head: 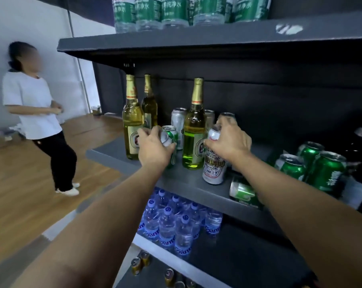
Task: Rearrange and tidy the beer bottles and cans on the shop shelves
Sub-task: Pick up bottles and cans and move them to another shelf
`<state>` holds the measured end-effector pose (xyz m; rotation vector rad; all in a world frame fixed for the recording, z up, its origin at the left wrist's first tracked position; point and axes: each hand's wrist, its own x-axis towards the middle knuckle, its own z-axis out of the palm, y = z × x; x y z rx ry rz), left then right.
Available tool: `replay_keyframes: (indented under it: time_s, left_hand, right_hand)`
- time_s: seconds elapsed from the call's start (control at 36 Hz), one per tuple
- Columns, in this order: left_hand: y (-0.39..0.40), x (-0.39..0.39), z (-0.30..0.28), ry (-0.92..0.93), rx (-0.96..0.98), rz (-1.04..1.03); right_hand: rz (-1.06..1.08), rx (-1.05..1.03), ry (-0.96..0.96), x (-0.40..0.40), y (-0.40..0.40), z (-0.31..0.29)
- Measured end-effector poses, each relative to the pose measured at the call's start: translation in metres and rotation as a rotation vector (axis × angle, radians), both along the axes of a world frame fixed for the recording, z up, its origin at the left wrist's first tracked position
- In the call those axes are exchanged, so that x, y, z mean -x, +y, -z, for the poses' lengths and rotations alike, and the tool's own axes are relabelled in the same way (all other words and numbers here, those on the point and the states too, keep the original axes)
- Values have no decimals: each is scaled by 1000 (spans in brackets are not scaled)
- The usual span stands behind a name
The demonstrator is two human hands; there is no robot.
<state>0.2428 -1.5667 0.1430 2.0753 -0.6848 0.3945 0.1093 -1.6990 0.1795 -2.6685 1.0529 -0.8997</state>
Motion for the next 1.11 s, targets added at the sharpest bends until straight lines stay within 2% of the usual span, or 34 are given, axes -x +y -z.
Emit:
replay_keyframes:
  time_s: [0.19, 0.36, 0.64, 0.72, 0.78, 0.83, 0.97, 1.11]
  left_hand:
    - [-32, -27, 11, 82, -66, 59]
    - [-49, -41, 20, 80, -47, 117]
    - [-52, -48, 32, 18, -125, 149]
    - [-46, -43, 29, -104, -110, 95]
    - [-43, -35, 26, -234, 2, 93]
    - [-42, -22, 22, -329, 102, 153]
    - [-49, 29, 2, -396, 180, 397]
    - [-64, 90, -4, -363, 194, 584]
  right_hand:
    - [53, -26, 35, -5, -24, 4]
    - [39, -25, 96, -12, -26, 4]
    - [87, -43, 138, -14, -20, -1]
    - [135, 12, 180, -11, -17, -4]
    - [172, 88, 118, -4, -12, -5]
    - [221, 167, -30, 8, -7, -4]
    - [384, 398, -392, 57, 4, -1]
    - [645, 442, -434, 127, 0, -8]
